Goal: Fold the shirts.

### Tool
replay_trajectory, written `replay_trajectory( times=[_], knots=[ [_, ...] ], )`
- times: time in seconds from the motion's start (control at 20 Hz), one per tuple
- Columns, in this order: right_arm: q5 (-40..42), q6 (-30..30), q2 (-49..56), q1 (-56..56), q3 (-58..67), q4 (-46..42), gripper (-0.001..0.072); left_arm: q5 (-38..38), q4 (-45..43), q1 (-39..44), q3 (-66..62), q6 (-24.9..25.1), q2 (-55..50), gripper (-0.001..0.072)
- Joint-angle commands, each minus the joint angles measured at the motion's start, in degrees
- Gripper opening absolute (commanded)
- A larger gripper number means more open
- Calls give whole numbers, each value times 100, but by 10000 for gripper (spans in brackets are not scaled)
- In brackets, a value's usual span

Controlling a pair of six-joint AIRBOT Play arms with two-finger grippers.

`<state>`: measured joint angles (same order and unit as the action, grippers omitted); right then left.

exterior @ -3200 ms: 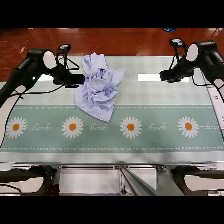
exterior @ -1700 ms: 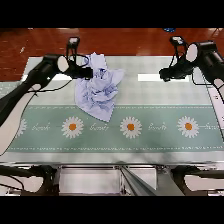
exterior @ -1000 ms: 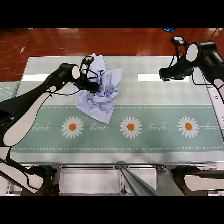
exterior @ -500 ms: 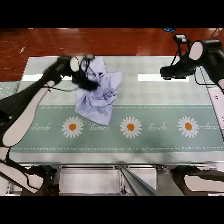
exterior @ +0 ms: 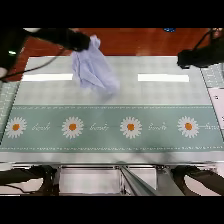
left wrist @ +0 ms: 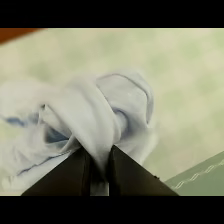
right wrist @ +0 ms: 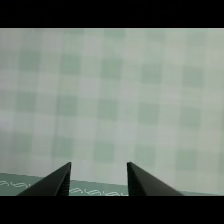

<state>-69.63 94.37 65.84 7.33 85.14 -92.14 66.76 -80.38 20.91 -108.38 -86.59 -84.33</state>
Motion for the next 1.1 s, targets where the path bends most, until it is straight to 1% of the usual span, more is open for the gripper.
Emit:
replay_trajectory(
  times=[0.0, 0.15, 0.2, 0.3, 0.35, 0.45, 0.55, 0.7, 0.8, 0.95, 1.05],
  knots=[
    [-44, -37, -807, 4, 0, 31, 407, -7, 210, 70, -678, -22, 603, 25],
    [-107, -59, -1327, 4, 0, 31, 407, -225, 575, 227, -1016, 7, 1023, 25],
    [-122, -61, -1475, 4, 0, 28, 407, -341, 584, 367, -1016, 2, 1193, 25],
    [-127, -61, -1700, 4, 0, 31, 407, -328, 586, 656, -977, -33, 1458, 25],
    [-157, -61, -1792, 4, 0, 28, 407, -354, 584, 826, -855, -181, 1591, 24],
    [-282, -63, -1902, 4, 0, 28, 407, -511, 586, 1163, -306, -868, 1912, 25],
    [-435, -114, -1923, 4, 0, 31, 407, -612, 590, 1506, 595, -1080, 2293, 25],
    [-503, -140, -1923, 4, -122, 31, 407, -1316, 610, 2116, 2494, -1432, 3016, 25],
    [-501, -118, -1921, 4, -378, 133, 407, -1749, 608, 2367, 3860, -1768, 3438, 25],
    [-455, -118, -1921, 4, -1058, 719, 407, -2472, 608, 2439, 5766, -2264, 3648, 25],
    [-278, -116, -1921, 4, -1624, 1110, 407, -2577, 608, 2435, 6653, -2424, 3523, 25]
  ],
)
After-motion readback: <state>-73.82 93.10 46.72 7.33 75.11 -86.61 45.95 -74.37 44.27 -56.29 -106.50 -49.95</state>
